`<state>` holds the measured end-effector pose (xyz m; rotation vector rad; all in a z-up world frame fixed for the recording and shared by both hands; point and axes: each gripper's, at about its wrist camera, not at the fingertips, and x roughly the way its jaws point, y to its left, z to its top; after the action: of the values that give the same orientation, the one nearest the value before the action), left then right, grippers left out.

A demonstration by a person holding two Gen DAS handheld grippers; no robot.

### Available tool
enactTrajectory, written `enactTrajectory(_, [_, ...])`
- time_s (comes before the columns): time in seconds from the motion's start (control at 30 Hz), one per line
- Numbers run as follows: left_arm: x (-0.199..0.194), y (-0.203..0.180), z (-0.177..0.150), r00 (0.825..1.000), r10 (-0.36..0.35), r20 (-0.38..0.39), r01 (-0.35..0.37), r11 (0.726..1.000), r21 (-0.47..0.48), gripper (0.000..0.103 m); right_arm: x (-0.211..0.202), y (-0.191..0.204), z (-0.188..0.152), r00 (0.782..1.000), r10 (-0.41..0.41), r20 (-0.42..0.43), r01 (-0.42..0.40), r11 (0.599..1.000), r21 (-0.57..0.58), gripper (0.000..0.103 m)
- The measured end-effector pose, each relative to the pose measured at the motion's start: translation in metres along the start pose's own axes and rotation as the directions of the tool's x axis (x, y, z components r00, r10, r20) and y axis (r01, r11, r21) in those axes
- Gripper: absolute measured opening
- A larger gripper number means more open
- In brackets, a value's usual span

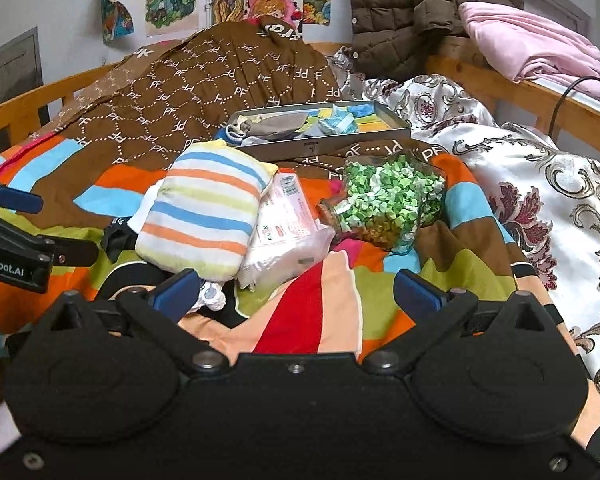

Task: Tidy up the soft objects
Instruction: 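Grasp the white cloth with the left tool while the right tool grasps the striped cloth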

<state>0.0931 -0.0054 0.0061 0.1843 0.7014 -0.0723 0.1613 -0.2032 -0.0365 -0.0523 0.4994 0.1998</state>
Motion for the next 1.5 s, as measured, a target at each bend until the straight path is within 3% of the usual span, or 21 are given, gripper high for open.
enactTrajectory(0.6, [0.007, 0.023, -0.001, 0.999, 0.045, -0.012, -0.045, 0.998, 0.042, 0.102, 0.018, 0.011, 0.001, 0.997, 0.070, -0.013, -0.071, 0.993, -0.091, 0.102])
enactTrajectory(0.87, [0.017, 0.050, 0.013, 0.997, 0.079, 0.017, -0.080, 0.993, 0.085, 0.102, 0.038, 0.033, 0.014, 0.990, 0.135, 0.029, -0.128, 0.977, -0.169, 0.102])
enactTrajectory(1.03, [0.026, 0.062, 0.030, 1.000, 0.003, 0.022, -0.005, 0.995, 0.103, 0.102, 0.058, 0.048, 0.026, 0.986, 0.163, 0.034, -0.153, 0.969, -0.193, 0.102])
enactTrajectory(1.27, [0.039, 0.071, 0.043, 0.995, -0.099, 0.002, 0.095, 0.961, 0.260, 0.102, 0.095, 0.061, 0.040, 0.982, 0.190, 0.001, -0.186, 0.963, -0.197, 0.102])
enactTrajectory(1.5, [0.061, 0.087, 0.053, 0.980, -0.171, -0.100, 0.193, 0.935, 0.296, 0.093, 0.125, 0.074, 0.043, 0.984, 0.175, -0.023, -0.175, 0.956, -0.235, 0.084])
